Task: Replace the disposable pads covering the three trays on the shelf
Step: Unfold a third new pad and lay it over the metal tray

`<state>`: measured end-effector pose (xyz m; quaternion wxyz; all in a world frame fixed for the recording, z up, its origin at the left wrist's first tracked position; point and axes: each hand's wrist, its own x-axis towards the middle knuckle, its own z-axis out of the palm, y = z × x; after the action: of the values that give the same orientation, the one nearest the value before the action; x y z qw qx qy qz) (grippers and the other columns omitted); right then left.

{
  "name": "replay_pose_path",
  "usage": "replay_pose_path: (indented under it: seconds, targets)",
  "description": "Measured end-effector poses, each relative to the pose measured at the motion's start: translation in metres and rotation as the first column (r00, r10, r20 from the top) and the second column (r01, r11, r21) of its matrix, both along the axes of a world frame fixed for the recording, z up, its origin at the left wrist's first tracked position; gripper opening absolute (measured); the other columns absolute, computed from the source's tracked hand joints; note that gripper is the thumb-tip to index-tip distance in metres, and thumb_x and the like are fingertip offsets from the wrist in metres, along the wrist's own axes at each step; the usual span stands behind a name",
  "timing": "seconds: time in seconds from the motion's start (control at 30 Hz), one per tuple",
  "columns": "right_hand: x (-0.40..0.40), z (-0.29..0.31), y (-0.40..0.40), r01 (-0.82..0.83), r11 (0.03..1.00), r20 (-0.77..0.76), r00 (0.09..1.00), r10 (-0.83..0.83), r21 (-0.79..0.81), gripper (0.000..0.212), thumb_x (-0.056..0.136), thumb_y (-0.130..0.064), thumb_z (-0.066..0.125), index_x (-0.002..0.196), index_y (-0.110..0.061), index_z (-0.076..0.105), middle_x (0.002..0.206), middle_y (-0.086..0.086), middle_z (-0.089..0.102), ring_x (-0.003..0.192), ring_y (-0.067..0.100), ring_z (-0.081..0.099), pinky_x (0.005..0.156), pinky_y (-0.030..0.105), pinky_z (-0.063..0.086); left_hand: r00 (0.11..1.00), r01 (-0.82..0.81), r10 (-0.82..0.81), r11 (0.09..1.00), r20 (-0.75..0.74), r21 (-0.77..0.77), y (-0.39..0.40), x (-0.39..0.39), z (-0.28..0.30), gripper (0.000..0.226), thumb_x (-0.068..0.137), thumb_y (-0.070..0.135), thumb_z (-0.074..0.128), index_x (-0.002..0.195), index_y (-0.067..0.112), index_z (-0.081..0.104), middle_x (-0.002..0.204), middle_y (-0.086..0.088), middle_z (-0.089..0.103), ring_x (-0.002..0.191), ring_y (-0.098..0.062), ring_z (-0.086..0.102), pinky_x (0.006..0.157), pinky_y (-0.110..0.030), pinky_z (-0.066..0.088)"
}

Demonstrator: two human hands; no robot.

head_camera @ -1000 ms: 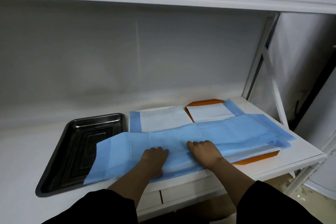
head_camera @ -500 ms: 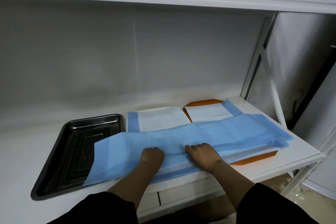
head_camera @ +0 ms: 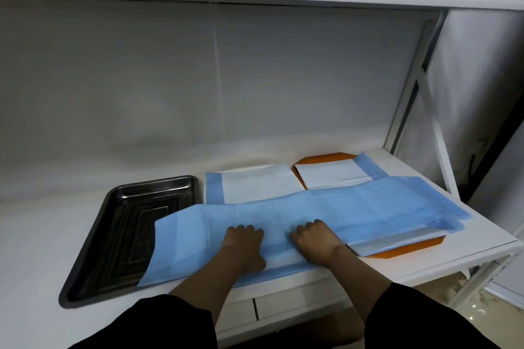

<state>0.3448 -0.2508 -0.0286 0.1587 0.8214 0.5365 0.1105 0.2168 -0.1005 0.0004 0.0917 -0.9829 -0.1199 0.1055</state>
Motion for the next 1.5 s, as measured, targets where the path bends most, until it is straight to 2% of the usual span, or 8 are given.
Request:
replay_pose_path:
  seconds: [0.33,0.43,0.5,0.63,0.77,0.97,1.27,1.5]
  targets:
    - [-0.003,0.035,-0.009,0.068,0.934,0.084,0.991,-0.103,0.351,0.038,0.036,-0.005,0.083,0.066,-0.014,0.061,0.045,-0.001,0.047,0.032,0.017,0.042,0.039,0.020,0.024,0.987,-0.077,0.062,0.992,0.145,0.101,0.004,-0.001,0.014,0.049,0.096,0.008,0.041,0.143,0.004,0.029,0.127,-0.015,0.052,0.110,-0.030,0.057,0.083,-0.035,0.047]
    - [-0.005,0.032,-0.012,0.103,0.948,0.040,0.992,-0.120,0.302,0.043,0.030,-0.009,0.088,0.066,-0.016,0.064,0.044,0.000,0.048,0.031,0.017,0.044,0.037,0.021,0.029,0.978,-0.045,0.011,0.986,0.208,0.160,0.011,-0.006,0.030,0.050,0.045,0.019,0.087,0.088,0.001,0.071,0.068,-0.014,0.065,0.051,-0.024,0.064,0.042,-0.024,0.042]
    - [-0.009,0.031,-0.012,0.132,0.951,-0.017,0.991,-0.132,0.280,0.047,0.019,-0.013,0.090,0.058,-0.018,0.064,0.039,0.000,0.046,0.027,0.015,0.043,0.035,0.017,0.029,0.944,0.039,-0.104,0.978,0.313,0.206,0.022,-0.006,0.026,0.044,0.014,0.013,0.086,0.051,0.010,0.063,0.041,-0.006,0.052,0.029,-0.019,0.048,0.041,-0.014,0.022]
    - [-0.021,0.024,-0.008,0.120,0.958,-0.089,0.991,-0.100,0.261,0.051,0.006,-0.019,0.089,0.047,-0.019,0.059,0.033,0.000,0.043,0.022,0.014,0.041,0.032,0.012,0.023,1.000,-0.010,0.008,0.949,0.008,0.314,0.015,-0.033,0.042,0.020,0.085,0.003,0.054,0.104,0.005,0.061,0.101,-0.014,0.065,0.091,-0.028,0.066,0.057,-0.025,0.032]
    - [-0.033,0.017,0.000,0.048,0.976,-0.099,0.995,-0.027,0.214,0.051,0.005,-0.020,0.089,0.041,-0.019,0.053,0.032,0.001,0.042,0.021,0.013,0.041,0.035,0.012,0.017,0.995,-0.012,0.051,0.922,-0.090,0.387,0.024,-0.047,0.030,0.036,0.097,0.001,0.034,0.134,-0.003,0.038,0.135,-0.021,0.046,0.123,-0.036,0.049,0.099,-0.043,0.042]
    - [-0.044,0.023,0.004,0.008,0.996,-0.057,0.998,-0.002,0.090,0.047,0.009,-0.017,0.088,0.042,-0.021,0.055,0.037,0.001,0.045,0.025,0.012,0.043,0.041,0.017,0.014,0.974,-0.142,0.180,0.958,-0.137,0.247,0.039,-0.062,0.010,0.070,0.098,0.031,0.043,0.151,0.009,0.005,0.155,-0.012,0.015,0.140,-0.031,0.022,0.112,-0.049,0.021]
    - [-0.029,0.021,-0.006,-0.049,0.999,0.024,0.999,0.049,0.019,0.011,0.074,-0.021,0.075,0.079,-0.016,0.067,0.075,0.004,0.065,0.066,0.022,0.064,0.053,0.026,0.028,0.983,-0.127,0.122,0.991,-0.135,-0.033,0.034,-0.057,0.016,0.057,0.087,0.051,0.047,0.135,0.020,0.043,0.138,-0.007,0.042,0.126,-0.026,0.042,0.101,-0.039,0.032]
    - [-0.016,0.042,0.002,0.187,0.949,-0.045,0.982,-0.181,0.254,0.042,0.032,-0.015,0.092,0.046,-0.019,0.052,0.049,-0.003,0.037,0.026,0.019,0.022,0.043,0.018,-0.007,0.998,-0.057,0.057,0.998,-0.011,0.033,0.023,-0.036,0.048,0.026,0.092,0.016,0.045,0.112,0.011,0.061,0.115,-0.008,0.063,0.104,-0.026,0.061,0.078,-0.030,0.041]
